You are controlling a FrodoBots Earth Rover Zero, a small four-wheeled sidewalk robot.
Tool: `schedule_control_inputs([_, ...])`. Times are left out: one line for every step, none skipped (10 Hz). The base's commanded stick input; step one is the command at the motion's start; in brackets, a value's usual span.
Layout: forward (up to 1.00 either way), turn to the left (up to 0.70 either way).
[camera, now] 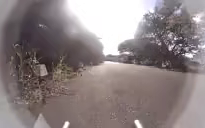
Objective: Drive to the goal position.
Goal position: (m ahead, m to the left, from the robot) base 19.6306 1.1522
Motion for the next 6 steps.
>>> schedule_control_inputs([0.7, -0.01])
schedule_control_inputs([0.7, 0.0])
schedule_control_inputs([0.7, 0.0])
schedule_control_inputs([0.7, 0.0])
schedule_control_inputs([0.7, 0.0])
schedule_control_inputs([0.7, 0.0])
